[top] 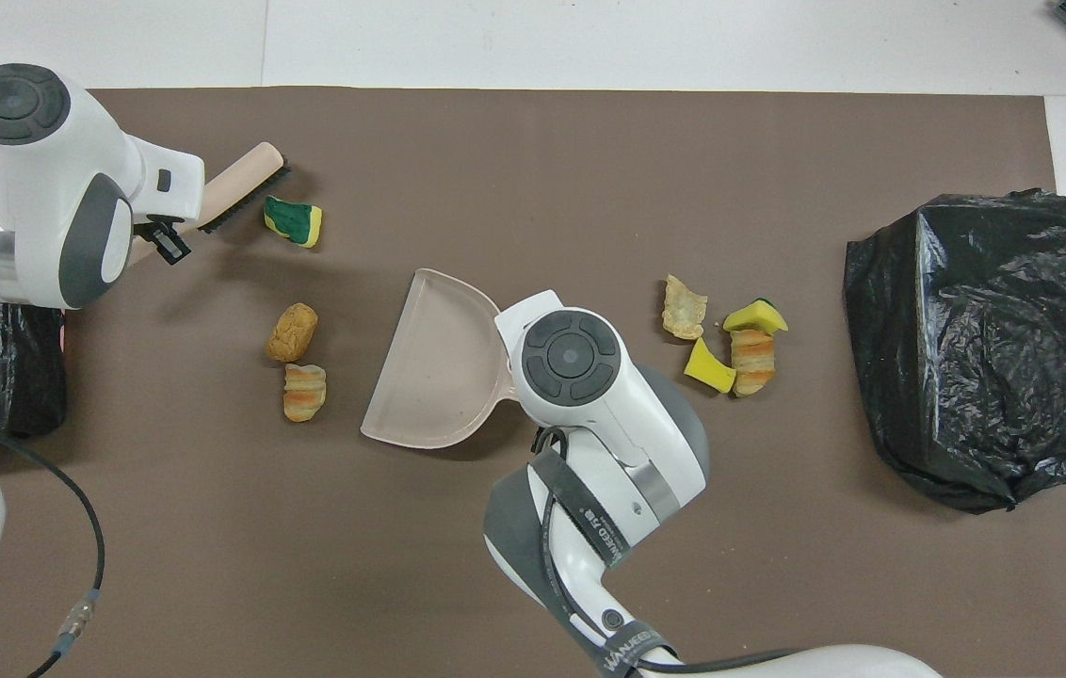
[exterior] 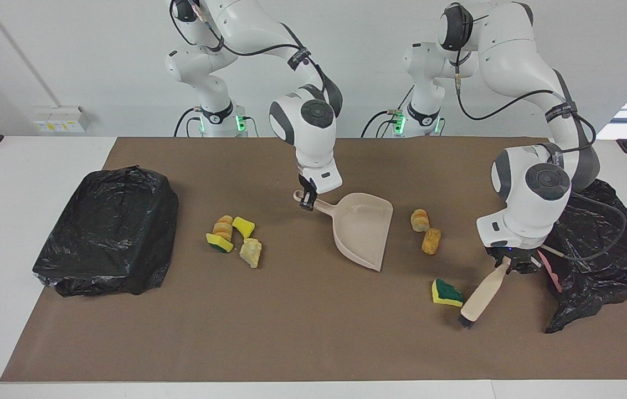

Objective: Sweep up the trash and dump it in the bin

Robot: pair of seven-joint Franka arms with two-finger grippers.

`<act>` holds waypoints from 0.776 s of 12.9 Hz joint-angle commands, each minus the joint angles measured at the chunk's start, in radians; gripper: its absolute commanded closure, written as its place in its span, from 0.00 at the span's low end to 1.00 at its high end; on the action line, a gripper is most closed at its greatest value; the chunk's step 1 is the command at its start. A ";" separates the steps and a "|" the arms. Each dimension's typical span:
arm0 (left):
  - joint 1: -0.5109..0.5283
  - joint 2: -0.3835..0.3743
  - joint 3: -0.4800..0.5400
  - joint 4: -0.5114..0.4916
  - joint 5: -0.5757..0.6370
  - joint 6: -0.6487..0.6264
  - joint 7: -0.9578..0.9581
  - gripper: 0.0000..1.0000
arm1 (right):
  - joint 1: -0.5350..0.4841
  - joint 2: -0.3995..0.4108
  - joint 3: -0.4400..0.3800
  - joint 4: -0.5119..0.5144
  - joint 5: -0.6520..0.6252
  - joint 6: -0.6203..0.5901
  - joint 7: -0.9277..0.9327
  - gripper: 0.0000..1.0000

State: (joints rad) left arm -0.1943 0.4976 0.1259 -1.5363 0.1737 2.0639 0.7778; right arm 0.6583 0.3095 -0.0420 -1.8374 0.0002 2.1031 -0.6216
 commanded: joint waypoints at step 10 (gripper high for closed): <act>-0.085 -0.347 -0.003 -0.482 0.006 -0.160 -0.129 1.00 | 0.010 -0.049 0.004 -0.079 -0.013 0.040 0.008 1.00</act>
State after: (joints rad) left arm -0.2499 0.2460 0.1174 -1.8715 0.1722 1.8789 0.7952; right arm 0.6691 0.2895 -0.0419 -1.8776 0.0002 2.1209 -0.6211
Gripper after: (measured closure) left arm 0.744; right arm 0.665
